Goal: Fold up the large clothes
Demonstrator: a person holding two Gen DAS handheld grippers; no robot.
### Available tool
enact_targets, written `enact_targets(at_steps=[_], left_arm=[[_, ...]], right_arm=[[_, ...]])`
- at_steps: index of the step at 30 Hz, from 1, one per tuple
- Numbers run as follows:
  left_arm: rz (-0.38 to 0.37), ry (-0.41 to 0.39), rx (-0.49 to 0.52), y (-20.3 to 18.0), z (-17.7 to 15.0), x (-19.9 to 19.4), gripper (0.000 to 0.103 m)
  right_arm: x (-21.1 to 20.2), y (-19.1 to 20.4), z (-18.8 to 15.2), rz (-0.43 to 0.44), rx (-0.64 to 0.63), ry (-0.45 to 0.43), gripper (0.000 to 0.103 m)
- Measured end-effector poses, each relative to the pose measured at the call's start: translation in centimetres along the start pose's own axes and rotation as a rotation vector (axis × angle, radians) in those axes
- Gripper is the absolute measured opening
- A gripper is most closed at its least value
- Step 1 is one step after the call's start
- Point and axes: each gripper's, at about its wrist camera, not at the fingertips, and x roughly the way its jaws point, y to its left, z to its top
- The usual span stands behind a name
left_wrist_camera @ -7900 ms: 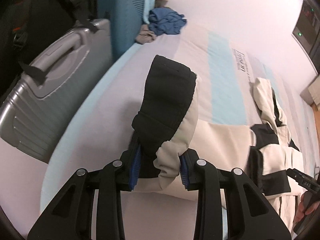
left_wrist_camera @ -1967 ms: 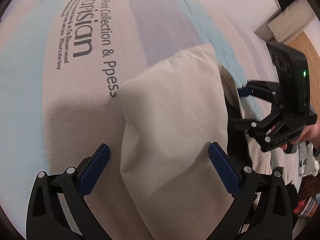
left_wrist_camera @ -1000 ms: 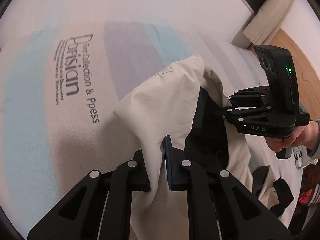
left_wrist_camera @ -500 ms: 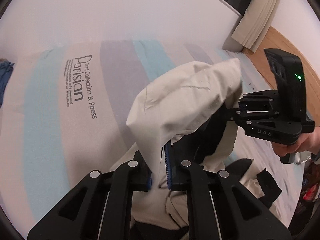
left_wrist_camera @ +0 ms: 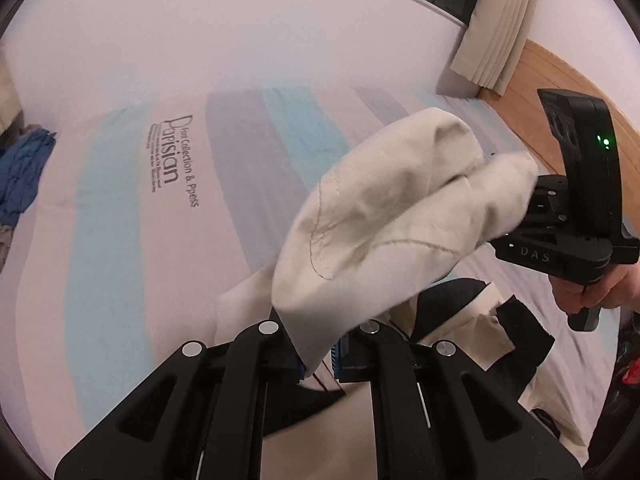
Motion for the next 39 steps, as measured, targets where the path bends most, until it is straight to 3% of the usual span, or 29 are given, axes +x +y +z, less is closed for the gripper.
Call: enact_targets(at_steps=[12,23,39], left_arm=[[0.045,-0.014,-0.055,-1.6,-4.5,-1.8,0.007],[0.049,-0.026,-0.094,-2.8,-7.9,-2.8,0.008],[0.106,0.035,0.003,-6.1,-14.1,-2.6,0.009]], right_arm=[[-2.5,3.9,-5.4,-0.066,0.018,-0.061,0.007],[-3.7,4.6,-8.2,-0.041,0.076,-0.091,0.007],[-3.5,7.9,-15.5,-0.07,-0.014,-0.041,0.008]])
